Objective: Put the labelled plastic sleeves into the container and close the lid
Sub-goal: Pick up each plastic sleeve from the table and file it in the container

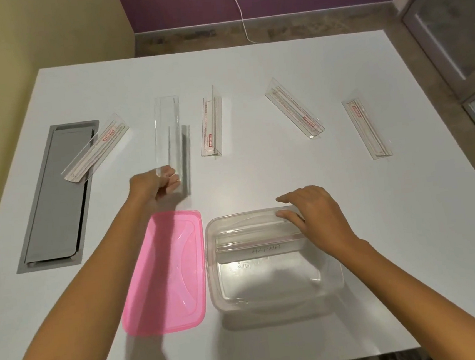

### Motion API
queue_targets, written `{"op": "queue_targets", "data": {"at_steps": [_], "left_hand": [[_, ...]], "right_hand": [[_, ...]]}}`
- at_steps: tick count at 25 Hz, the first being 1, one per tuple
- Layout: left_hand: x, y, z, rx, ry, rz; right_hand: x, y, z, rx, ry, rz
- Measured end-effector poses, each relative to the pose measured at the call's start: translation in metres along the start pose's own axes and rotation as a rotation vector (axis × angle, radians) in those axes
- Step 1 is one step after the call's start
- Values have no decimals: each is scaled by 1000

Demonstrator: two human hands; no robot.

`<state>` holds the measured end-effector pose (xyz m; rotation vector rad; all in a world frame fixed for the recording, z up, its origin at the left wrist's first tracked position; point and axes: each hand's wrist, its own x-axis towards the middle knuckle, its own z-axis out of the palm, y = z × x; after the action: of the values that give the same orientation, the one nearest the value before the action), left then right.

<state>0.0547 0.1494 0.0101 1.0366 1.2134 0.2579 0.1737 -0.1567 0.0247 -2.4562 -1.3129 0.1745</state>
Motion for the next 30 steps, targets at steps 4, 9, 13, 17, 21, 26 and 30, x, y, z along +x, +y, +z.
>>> {"op": "queue_targets", "data": {"at_steps": [4,9,13,17,21,26,30], "left_hand": [[-72,-7,17,-385,-310,-251],[-127,-27,25,-306,-496,-354],[-143,-32,13,-38,-538,-435],[-152,-26,2,197,-592,-457],[-152,-20,-2,340,-546,-435],[-144,-46,-4,730,-127,186],[-140,-72,3,665,-50,269]], "right_hand": [[8,-21,-12,264,-43,107],[21,-53,-30,564,149,101],[26,-49,-48,-96,212,-233],[23,-38,-55,-424,-175,-451],[14,-33,-55,-224,-370,-380],[-7,-24,-41,-71,-342,-107],[-23,-21,-11,-200,-284,-62]]}}
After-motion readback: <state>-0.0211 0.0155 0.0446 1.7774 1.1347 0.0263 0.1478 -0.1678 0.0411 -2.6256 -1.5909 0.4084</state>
